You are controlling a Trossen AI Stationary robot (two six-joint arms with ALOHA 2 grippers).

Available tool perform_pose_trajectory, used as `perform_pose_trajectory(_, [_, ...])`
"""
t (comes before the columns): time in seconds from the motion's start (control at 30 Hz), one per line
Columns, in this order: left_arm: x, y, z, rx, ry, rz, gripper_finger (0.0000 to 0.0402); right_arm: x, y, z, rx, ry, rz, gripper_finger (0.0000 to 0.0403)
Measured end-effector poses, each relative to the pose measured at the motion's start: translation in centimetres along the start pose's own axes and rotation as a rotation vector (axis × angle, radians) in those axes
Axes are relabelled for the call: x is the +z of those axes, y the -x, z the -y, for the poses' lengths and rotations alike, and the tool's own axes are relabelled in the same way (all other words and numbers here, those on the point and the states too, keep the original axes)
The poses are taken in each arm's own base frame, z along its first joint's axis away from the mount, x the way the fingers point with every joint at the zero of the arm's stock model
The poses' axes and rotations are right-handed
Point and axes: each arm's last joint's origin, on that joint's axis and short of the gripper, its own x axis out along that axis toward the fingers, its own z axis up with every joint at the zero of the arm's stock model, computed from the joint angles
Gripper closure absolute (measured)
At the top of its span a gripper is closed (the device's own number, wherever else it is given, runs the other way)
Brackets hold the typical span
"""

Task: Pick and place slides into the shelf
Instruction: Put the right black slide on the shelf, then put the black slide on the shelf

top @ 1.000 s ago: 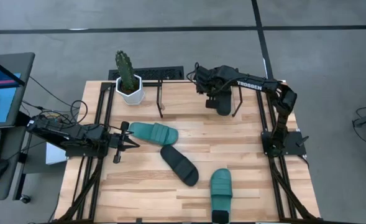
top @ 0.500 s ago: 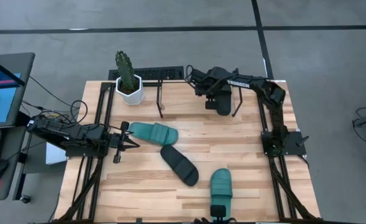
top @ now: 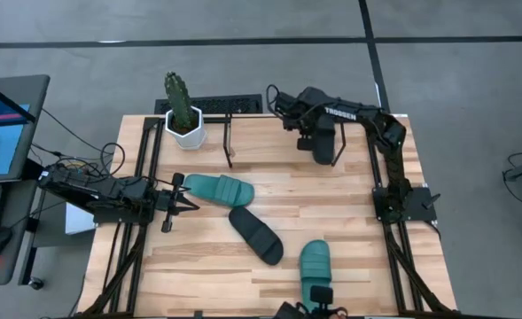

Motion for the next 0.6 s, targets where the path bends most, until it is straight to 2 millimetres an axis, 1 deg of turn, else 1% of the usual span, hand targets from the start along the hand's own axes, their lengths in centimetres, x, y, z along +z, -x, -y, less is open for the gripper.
perform_pose_trajectory(0.17, [0.0, 0.0, 0.0, 0.000, 0.002, 0.000, 0.0401, -0.3, 0.5, -0.2, -0.024, -0.009, -0.017, 0.0403])
perform_pose_trajectory(0.4, [0.0, 0.0, 0.0, 0.000, 0.001, 0.000, 0.0401, 0.6, 1.6, -0.9, -0.052, 0.023, 0.036, 0.0403])
perform_pose_trajectory(0.5, [0.0, 0.0, 0.0, 0.000, 0.001, 0.000, 0.0401, 1.3, 3.0, -1.2, -0.074, 0.031, 0.086, 0.0403])
perform_pose_trajectory(0.6, [0.0, 0.0, 0.0, 0.000, 0.002, 0.000, 0.0401, 2.1, 5.1, -1.9, -0.096, 0.040, 0.159, 0.0403])
